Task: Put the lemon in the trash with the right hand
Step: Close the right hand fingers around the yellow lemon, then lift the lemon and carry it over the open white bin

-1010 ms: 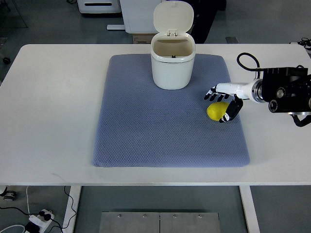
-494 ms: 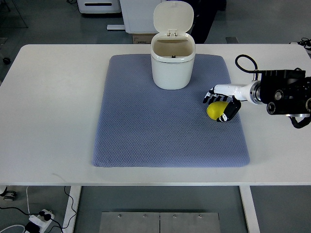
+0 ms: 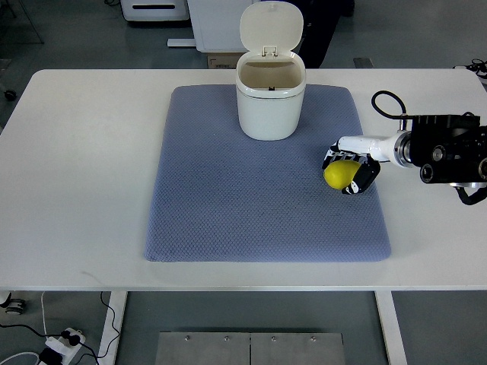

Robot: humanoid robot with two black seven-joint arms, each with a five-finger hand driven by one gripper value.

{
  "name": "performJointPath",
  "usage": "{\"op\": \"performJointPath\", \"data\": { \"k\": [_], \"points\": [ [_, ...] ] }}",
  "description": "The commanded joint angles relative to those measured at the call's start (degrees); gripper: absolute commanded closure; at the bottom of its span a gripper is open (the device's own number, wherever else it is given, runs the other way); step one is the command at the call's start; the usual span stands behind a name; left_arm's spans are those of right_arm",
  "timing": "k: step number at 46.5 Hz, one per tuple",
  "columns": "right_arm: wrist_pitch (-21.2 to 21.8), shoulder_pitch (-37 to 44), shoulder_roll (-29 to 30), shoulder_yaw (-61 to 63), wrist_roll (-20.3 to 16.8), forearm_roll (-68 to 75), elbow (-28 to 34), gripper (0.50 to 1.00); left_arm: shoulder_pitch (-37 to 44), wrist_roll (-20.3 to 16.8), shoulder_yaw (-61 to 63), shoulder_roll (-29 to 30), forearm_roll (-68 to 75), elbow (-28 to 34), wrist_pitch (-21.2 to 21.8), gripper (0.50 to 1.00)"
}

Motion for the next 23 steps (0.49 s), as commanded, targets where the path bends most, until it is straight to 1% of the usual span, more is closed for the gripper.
{"op": "performJointPath", "data": {
  "k": [1, 8, 13, 23],
  "points": [
    [0.0, 0.0, 0.0, 0.0, 0.3, 0.0, -0.4, 0.827, 0.0, 0.0, 0.0, 0.0, 0.0, -0.1, 0.0, 0.5],
    [0.0, 0.1, -0.2, 0.0, 0.3, -1.2, -1.1, 0.915, 0.0, 0.0, 0.0, 0.0, 0.0, -0.1, 0.0, 0.5],
    [0.0, 0.2, -0.3, 0.0, 0.3, -1.3, -1.6, 1.0, 0.0, 0.0, 0.0, 0.0, 0.0, -0.1, 0.0, 0.5],
    [0.0, 2.3, -0.6, 0.0, 0.4, -1.2, -2.8, 1.0, 0.0, 0.0, 0.0, 0.0, 0.0, 0.0, 0.0, 0.5]
  ]
}}
